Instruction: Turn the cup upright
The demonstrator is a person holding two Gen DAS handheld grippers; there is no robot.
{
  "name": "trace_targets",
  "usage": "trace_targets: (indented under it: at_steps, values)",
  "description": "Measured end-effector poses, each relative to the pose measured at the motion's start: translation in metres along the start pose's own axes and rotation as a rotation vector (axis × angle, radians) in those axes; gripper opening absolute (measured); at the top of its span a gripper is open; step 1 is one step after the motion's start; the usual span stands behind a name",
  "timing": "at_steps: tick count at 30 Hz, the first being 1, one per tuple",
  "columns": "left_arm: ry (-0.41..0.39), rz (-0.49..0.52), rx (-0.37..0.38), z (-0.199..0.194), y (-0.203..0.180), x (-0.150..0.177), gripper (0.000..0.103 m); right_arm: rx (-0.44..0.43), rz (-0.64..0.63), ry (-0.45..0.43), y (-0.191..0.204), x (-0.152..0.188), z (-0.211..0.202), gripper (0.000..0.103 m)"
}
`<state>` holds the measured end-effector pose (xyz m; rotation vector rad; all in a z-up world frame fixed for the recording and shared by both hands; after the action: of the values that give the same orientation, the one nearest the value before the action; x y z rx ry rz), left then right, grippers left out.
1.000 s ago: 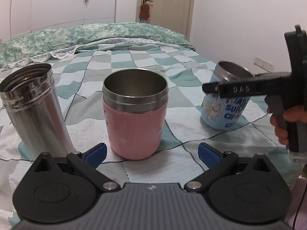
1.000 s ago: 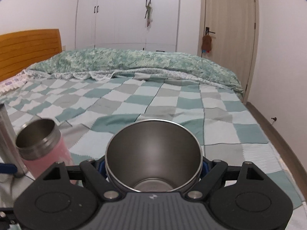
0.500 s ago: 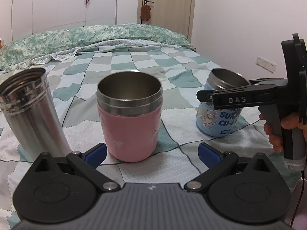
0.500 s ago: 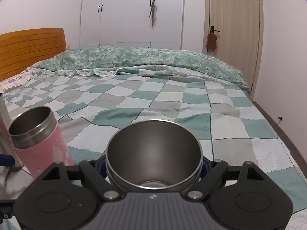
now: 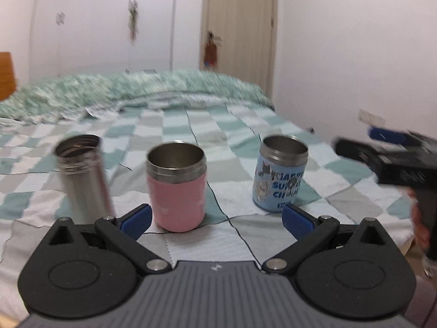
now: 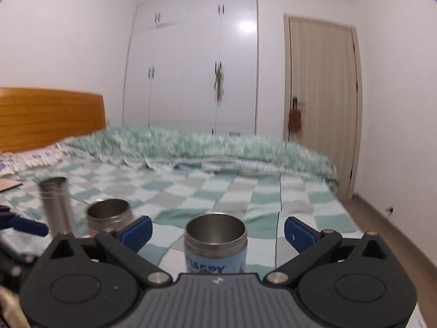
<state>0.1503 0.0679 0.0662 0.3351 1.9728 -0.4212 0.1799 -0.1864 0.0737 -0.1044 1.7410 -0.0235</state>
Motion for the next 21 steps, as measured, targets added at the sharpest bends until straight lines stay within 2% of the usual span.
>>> trace_targets:
  at_steps: [3,8,16,21]
  values:
    - [-0.058,-0.005,-0.037,-0.021,-0.01,0.016,0.103,0.0,-0.02,-0.038,-0.003,0.014,-0.04,0.103]
    - [-0.127,-0.002,-0.091,-0.043,-0.026,0.05,0.103,0.007,-0.021,-0.037,-0.007,0.047,-0.08,0.103]
    - [-0.262,0.062,-0.15,-0.054,-0.056,0.086,0.103,0.045,-0.039,-0.026,-0.009,0.091,-0.103,0.103]
    - [-0.312,0.082,-0.172,-0.053,-0.065,0.098,0.103,0.058,-0.034,-0.057,-0.011,0.098,-0.108,0.103]
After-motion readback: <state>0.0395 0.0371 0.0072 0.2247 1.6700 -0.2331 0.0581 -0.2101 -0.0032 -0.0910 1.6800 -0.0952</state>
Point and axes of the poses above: each gripper's, at about its wrist camera, not at the fingertips, and z roughly the way its jaws point, y to its left, x to its underside, the point moved 1 cm from there along z, roughly the way its jaws point, and after that the axes turned 14 degrees about x, right-handed, at the moved point
